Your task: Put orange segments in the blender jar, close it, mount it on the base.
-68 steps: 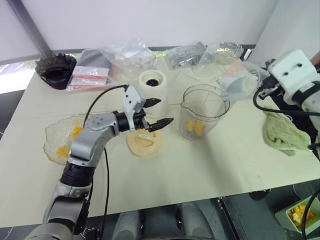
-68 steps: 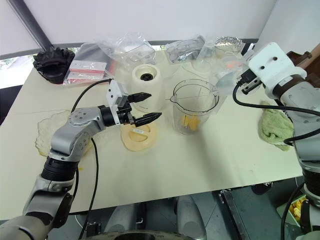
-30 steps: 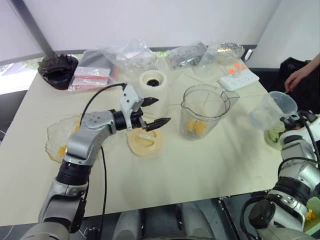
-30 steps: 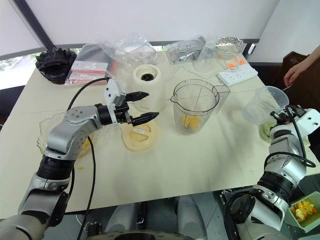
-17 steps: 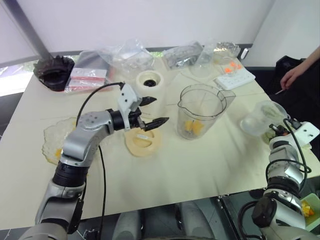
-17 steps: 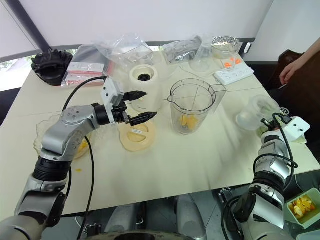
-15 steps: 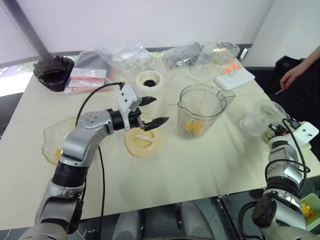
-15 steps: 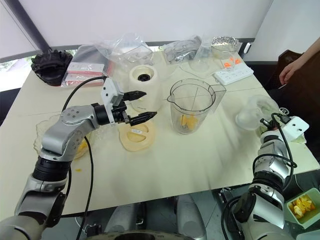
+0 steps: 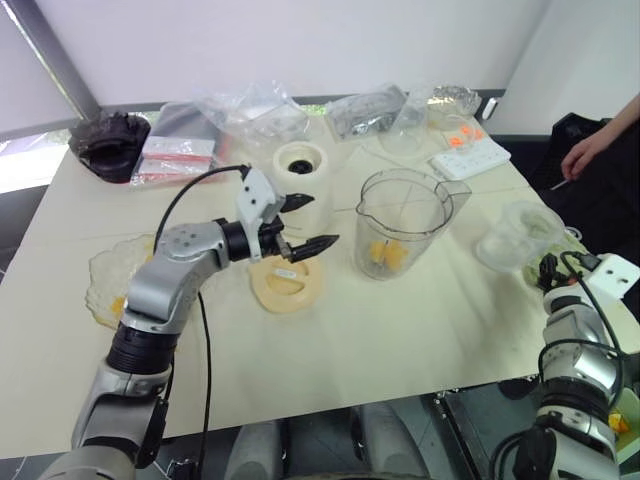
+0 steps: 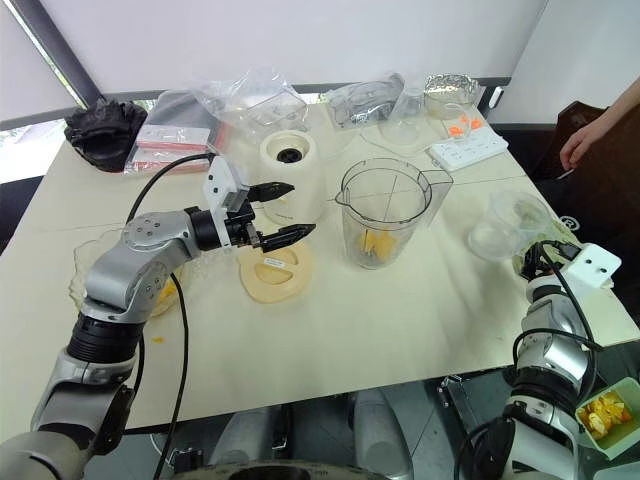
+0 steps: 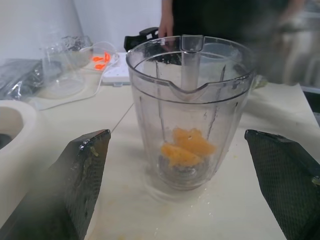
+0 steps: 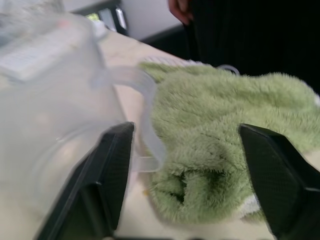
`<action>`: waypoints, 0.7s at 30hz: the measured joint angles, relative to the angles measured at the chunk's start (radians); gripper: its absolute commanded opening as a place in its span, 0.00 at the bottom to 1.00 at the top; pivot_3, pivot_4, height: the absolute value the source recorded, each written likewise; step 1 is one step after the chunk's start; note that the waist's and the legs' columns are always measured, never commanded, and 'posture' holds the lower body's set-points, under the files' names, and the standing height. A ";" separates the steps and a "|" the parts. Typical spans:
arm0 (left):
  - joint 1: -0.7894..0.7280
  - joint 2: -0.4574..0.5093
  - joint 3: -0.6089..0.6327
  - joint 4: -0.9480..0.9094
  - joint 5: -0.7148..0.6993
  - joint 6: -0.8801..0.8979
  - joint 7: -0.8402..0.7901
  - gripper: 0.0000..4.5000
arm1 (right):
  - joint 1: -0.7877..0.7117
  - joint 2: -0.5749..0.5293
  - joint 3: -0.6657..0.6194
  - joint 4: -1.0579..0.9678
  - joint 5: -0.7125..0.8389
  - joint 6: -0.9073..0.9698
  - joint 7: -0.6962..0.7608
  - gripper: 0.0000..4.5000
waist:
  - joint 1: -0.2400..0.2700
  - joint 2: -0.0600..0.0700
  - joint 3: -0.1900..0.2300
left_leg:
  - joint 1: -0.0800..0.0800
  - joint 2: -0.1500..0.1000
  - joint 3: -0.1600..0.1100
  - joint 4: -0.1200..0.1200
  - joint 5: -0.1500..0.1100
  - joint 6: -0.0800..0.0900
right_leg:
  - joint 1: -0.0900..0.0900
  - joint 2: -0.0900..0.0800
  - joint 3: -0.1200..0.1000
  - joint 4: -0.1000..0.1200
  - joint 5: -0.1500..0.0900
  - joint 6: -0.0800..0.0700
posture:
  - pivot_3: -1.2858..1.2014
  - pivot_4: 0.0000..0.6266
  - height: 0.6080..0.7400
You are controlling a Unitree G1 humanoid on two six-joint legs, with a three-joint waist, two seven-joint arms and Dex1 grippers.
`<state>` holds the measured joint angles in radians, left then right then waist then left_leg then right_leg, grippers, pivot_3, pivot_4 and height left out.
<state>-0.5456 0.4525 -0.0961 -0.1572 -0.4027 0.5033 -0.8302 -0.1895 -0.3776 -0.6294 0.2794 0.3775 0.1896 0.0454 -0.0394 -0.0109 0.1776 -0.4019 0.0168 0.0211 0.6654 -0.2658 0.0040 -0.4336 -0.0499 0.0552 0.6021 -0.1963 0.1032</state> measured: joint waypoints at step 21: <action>-0.356 0.098 -0.229 0.905 0.375 -0.634 -0.435 0.81 | 0.483 -0.274 -0.172 -0.972 0.621 0.648 0.184 0.76 | 0.028 -0.001 0.000 | -0.002 0.000 0.000 0.000 0.000 0.000 | 0.001 0.000 0.000 -0.006 0.000 -0.001 | 0.52 0.24 1.00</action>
<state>-0.9018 0.5501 -0.3254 0.7478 -0.0280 -0.1309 -1.2654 0.2938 -0.6511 -0.8018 -0.6924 0.9987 0.8378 0.2292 -0.0111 -0.0123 0.1780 -0.4042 0.0164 0.0209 0.6658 -0.2660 0.0040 -0.4323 -0.0502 0.0557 0.5961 -0.1968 0.1018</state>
